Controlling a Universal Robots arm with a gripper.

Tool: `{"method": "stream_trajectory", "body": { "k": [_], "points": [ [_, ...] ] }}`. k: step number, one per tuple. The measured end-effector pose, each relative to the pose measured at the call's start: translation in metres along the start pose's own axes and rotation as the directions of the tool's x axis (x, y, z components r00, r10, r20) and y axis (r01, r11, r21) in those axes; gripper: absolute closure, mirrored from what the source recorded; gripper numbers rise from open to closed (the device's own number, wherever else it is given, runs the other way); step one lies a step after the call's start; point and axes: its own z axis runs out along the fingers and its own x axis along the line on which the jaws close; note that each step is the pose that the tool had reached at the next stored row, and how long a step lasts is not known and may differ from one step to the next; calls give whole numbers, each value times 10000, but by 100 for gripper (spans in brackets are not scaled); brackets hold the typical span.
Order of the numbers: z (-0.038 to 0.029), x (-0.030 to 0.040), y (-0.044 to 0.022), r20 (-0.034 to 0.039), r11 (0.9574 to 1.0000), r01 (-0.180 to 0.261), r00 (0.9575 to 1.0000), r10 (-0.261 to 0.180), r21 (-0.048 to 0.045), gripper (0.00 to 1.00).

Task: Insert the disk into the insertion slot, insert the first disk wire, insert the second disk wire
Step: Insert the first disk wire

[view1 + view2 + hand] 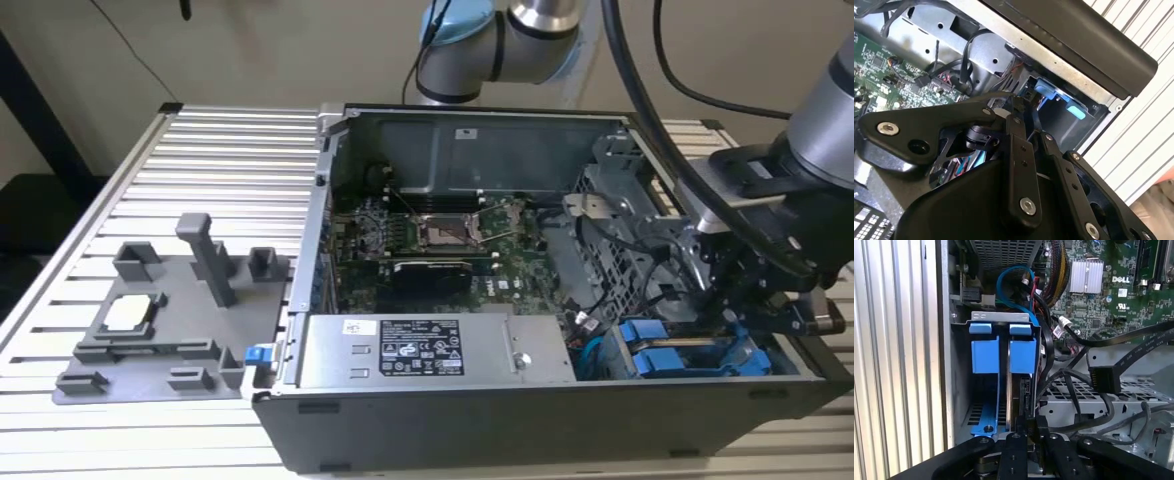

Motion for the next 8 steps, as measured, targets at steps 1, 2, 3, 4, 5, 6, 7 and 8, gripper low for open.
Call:
{"method": "stream_trajectory", "body": {
  "k": [1,2,3,4,5,6,7,8],
  "points": [
    [0,0,0,-1,10000,-6,10000,6,0,81],
    [1,0,0,-1,10000,-10,10000,10,1,81],
    [1,0,0,-1,10000,-14,10000,14,1,81],
    [2,0,0,-2,10000,-17,10000,17,1,81],
    [4,0,1,-2,10000,-21,10000,21,1,81],
    [5,0,1,-1,10000,-25,10000,25,2,81],
    [7,0,1,-3,10000,-29,10000,29,2,81],
    [9,0,1,-3,10000,-34,10000,34,2,81]
  ]
}}
